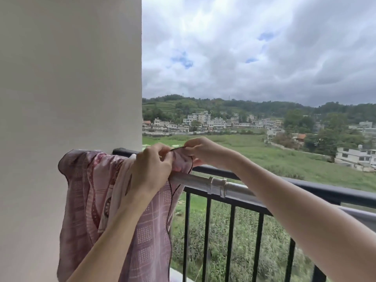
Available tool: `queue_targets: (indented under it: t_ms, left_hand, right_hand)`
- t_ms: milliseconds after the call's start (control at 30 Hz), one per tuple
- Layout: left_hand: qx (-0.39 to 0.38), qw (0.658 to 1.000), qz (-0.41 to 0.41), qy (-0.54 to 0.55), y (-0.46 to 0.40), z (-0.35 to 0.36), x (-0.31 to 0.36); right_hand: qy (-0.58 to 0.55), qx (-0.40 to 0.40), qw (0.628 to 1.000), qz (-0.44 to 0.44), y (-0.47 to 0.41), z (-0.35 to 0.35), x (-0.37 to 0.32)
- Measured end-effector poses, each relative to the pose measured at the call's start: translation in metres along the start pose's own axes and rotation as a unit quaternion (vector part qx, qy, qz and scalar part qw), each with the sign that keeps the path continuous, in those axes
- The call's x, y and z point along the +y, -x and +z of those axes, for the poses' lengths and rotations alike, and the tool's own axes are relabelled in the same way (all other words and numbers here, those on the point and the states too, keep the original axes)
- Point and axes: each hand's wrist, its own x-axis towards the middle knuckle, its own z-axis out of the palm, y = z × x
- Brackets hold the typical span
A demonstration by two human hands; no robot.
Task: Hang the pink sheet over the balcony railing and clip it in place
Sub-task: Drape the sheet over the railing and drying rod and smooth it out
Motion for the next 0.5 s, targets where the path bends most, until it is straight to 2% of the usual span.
queue_targets:
  t_ms: [300, 500]
  left_hand:
    - [0.028, 0.998, -0.05, 0.0, 0.062, -0.01, 0.096]
    - [0.024, 0.996, -0.052, 0.074, 0.067, -0.017, 0.142]
  right_hand:
    - [0.026, 0.029, 0.995, -0.094, 0.079, -0.04, 0.002]
    - [0.032, 0.047, 0.987, -0.149, 0.119, -0.074, -0.01]
